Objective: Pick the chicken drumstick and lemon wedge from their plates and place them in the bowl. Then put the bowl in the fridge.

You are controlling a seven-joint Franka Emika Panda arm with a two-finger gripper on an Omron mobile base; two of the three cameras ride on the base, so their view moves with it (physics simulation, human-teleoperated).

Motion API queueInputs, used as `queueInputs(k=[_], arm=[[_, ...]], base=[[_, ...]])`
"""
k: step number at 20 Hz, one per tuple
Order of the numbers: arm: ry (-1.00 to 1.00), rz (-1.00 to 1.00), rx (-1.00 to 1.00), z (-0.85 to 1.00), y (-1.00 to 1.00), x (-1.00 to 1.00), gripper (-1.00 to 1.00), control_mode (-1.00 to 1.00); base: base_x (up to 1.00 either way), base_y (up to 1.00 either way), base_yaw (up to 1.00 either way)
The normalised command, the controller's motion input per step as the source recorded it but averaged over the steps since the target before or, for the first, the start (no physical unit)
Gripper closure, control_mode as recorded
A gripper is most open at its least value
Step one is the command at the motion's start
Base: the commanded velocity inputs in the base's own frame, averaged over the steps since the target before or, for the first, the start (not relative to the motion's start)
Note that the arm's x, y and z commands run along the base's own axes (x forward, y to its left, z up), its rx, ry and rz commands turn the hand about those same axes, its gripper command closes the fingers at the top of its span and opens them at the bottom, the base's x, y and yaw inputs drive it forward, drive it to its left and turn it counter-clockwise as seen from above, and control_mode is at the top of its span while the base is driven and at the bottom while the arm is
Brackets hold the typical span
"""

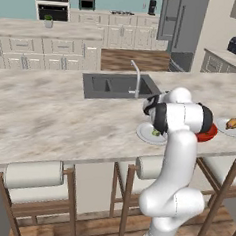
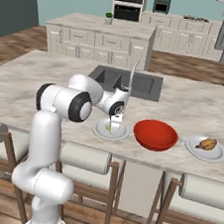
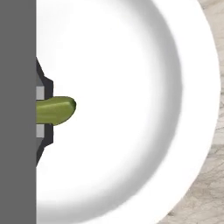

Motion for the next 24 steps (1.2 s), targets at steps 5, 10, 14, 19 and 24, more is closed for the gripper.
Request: queueInputs(k=[5,10,14,19,24], arm=[[-0.02,0.0,0.05,0.35,0.0,-0.31,1.0,-1.0],[0.0,0.0,0.04,0.45,0.0,-0.35,1.0,-1.0],[-0.02,0.0,0.0,0.45,0.0,-0.35,1.0,-1.0],[-0.12,-0.01,-0.14,0.43,0.04,-0.3,1.0,-1.0],[-0.13,0.0,-0.03,0.43,-0.03,-0.39,1.0,-1.0]], base=[[0.0,0.0,0.0],[0.0,0.0,0.0],[0.0,0.0,0.0],[0.0,0.0,0.0],[0.0,0.0,0.0]])
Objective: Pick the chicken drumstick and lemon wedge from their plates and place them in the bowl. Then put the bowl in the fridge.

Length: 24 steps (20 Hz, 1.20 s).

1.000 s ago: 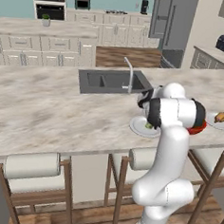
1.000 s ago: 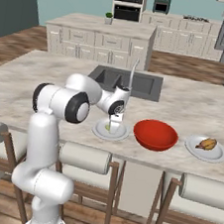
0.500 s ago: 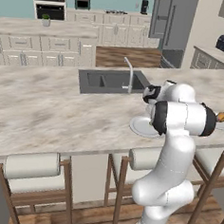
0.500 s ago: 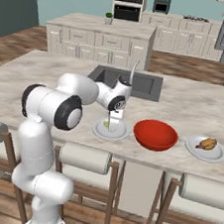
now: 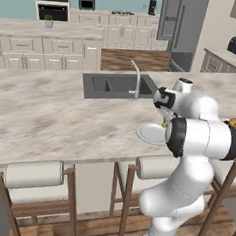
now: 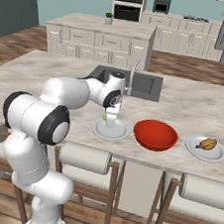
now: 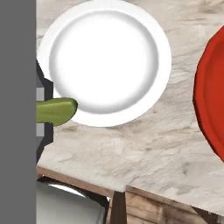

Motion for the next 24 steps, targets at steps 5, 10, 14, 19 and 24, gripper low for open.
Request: queueInputs(k=[5,10,14,19,24], arm=[[-0.17,0.0,-0.06,0.35,-0.08,-0.35,1.0,-1.0],[-0.15,0.02,-0.01,0.35,-0.22,-0.38,1.0,-1.0],[-0.17,0.08,-0.04,0.09,-0.39,-0.26,1.0,-1.0],[-0.06,0.17,0.0,0.05,-0.47,-0.1,1.0,-1.0],[0.04,0.07,0.0,0.05,-0.5,-0.05,1.0,-1.0]], base=[[0.0,0.0,0.0],[0.0,0.0,0.0],[0.0,0.0,0.0],[0.0,0.0,0.0],[0.0,0.0,0.0]])
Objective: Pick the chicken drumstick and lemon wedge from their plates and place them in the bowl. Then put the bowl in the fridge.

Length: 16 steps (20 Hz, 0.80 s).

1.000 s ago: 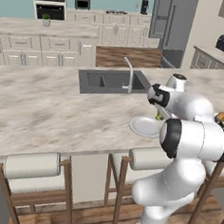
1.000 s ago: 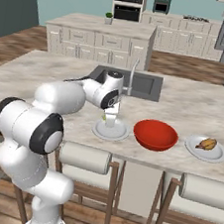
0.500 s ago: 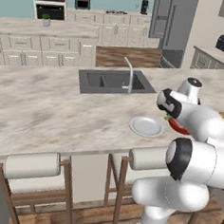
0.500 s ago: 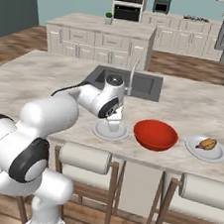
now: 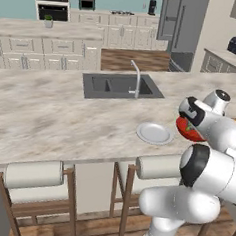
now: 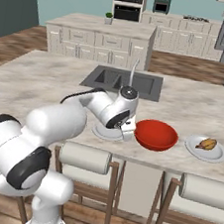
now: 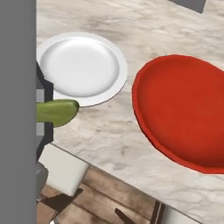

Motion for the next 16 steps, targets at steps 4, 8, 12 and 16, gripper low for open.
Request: queueInputs(k=[4,8,12,16], arm=[[0.24,0.0,0.0,0.22,-0.38,0.06,1.0,-1.0],[0.27,0.0,0.0,0.19,-0.37,0.1,1.0,-1.0],[0.08,0.0,0.0,0.01,-0.43,0.14,1.0,-1.0],[0.0,0.03,0.0,-0.1,-0.36,0.23,1.0,-1.0]], base=[[0.0,0.0,0.0],[0.0,0.0,0.0],[0.0,0.0,0.0],[0.0,0.0,0.0]])
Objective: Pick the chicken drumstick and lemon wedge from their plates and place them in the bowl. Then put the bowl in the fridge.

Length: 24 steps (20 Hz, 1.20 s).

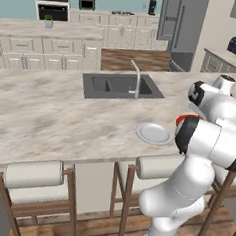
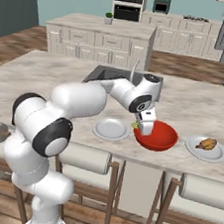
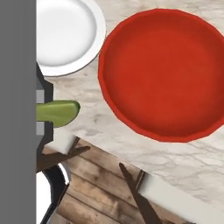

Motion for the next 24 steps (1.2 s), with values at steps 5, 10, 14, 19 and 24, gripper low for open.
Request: queueInputs(k=[5,10,14,19,24], arm=[[0.0,0.04,0.0,-0.19,-0.25,0.35,1.0,-1.0],[0.03,0.02,-0.03,-0.23,-0.16,0.43,1.0,-1.0],[0.16,0.0,-0.02,-0.24,-0.1,0.5,1.0,-1.0],[0.22,0.0,0.0,-0.26,-0.09,0.49,1.0,-1.0],[0.18,0.0,0.01,-0.23,-0.17,0.27,1.0,-1.0]], base=[[0.0,0.0,0.0],[0.0,0.0,0.0],[0.0,0.0,0.0],[0.0,0.0,0.0],[0.0,0.0,0.0]])
